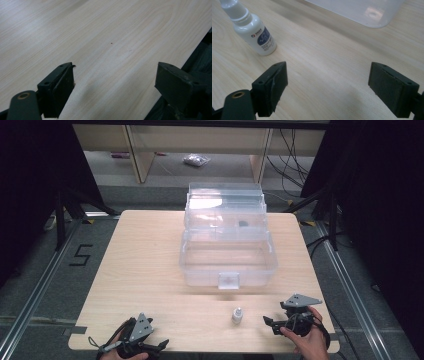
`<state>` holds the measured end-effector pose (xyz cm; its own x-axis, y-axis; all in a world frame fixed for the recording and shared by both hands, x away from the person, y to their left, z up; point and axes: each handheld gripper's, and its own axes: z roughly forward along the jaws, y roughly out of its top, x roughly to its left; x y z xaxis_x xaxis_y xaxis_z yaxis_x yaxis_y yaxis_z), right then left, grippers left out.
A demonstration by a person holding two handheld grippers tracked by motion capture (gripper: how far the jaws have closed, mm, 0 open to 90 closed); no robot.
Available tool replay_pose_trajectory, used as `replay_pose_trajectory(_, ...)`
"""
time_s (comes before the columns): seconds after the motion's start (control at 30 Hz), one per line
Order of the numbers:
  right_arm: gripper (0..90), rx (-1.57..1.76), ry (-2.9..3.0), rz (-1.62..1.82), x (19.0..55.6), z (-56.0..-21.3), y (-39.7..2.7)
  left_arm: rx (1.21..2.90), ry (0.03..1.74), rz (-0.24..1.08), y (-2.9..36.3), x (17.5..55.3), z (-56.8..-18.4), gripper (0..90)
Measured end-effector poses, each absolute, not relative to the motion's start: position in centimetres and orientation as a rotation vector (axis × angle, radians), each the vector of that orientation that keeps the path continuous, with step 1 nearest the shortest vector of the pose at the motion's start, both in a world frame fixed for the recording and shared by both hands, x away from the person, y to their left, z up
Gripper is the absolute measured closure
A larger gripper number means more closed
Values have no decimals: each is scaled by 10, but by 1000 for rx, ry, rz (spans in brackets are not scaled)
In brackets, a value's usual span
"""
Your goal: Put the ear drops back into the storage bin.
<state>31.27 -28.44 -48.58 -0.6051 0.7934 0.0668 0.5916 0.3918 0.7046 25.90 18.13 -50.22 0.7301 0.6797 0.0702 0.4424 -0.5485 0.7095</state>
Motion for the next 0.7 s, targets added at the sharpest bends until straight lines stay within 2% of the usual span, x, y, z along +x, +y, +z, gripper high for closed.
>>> replay_pose_trajectory(0.7, 171, 1146, 2465, 987, 307, -478, -267, 2240, 844, 447, 181, 259, -502, 151)
